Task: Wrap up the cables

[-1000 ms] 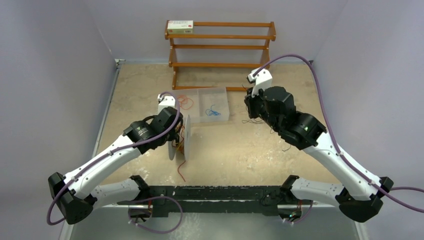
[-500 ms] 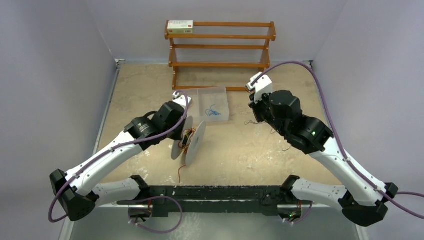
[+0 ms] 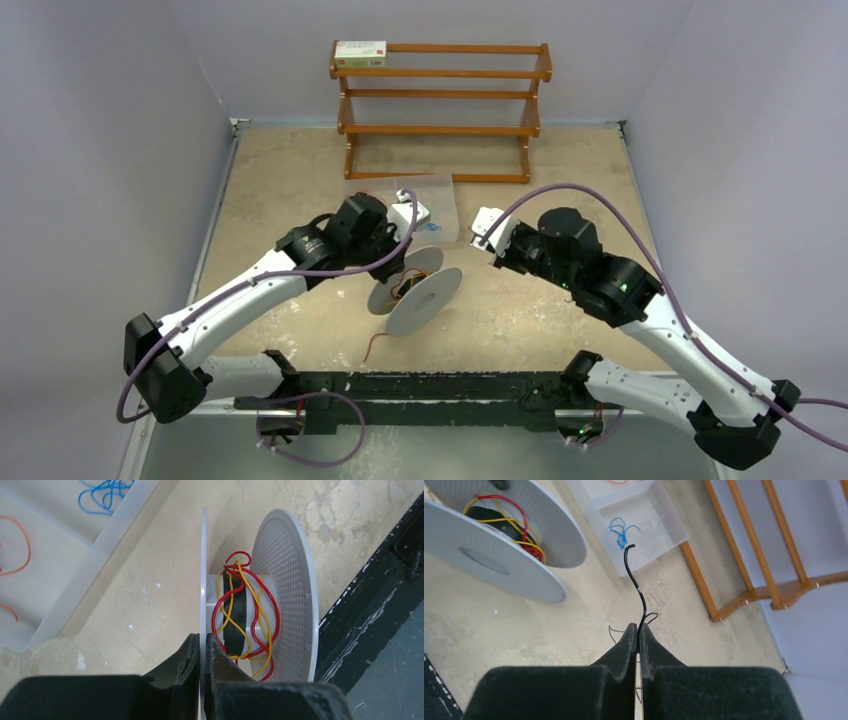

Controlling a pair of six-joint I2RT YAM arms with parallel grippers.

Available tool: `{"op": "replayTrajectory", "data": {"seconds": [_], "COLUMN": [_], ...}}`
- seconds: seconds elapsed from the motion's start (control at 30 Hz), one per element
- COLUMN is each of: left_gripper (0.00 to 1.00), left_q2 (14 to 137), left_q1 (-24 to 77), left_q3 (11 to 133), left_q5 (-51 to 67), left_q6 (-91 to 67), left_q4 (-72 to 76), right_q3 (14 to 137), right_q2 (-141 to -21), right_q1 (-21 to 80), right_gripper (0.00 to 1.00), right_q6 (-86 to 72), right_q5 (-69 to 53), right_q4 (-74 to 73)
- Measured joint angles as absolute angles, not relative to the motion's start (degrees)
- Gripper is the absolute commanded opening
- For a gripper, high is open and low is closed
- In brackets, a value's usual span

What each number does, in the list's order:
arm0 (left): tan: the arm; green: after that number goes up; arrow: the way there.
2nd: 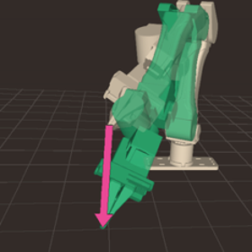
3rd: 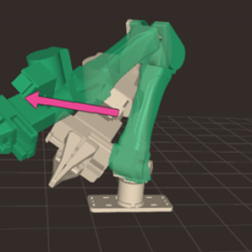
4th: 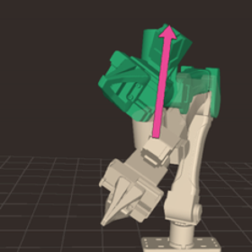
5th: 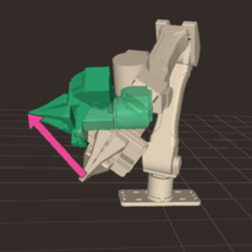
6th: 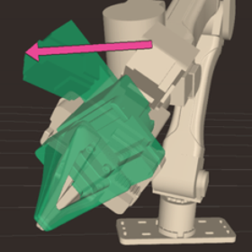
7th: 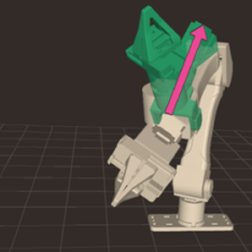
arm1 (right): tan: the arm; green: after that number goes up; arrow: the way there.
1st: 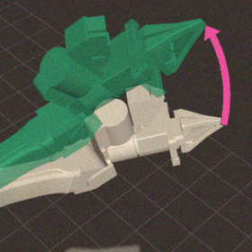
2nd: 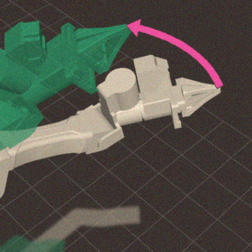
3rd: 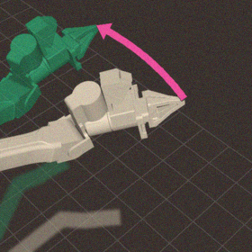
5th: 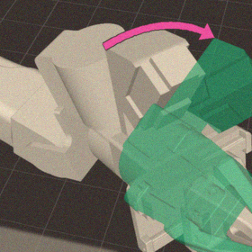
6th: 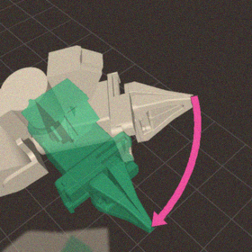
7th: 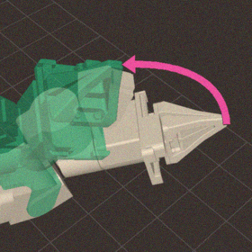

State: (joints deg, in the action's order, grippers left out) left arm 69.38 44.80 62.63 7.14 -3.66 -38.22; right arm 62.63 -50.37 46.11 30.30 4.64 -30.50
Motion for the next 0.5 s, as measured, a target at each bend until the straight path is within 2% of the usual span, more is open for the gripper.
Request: {"op": "replayTrajectory", "data": {"seconds": [0.5], "left_gripper": [0.0], "left_q2": [72.4], "left_q1": [45.0], "left_q3": [62.3], "left_q5": [14.4], "left_q6": [9.9], "left_q4": [-32.3], "right_q3": [55.2], "right_q2": [-56.2], "right_q1": [46.1], "right_gripper": [0.0], "right_q6": [50.6], "right_q5": [1.9], "right_q4": [-29.3]}}
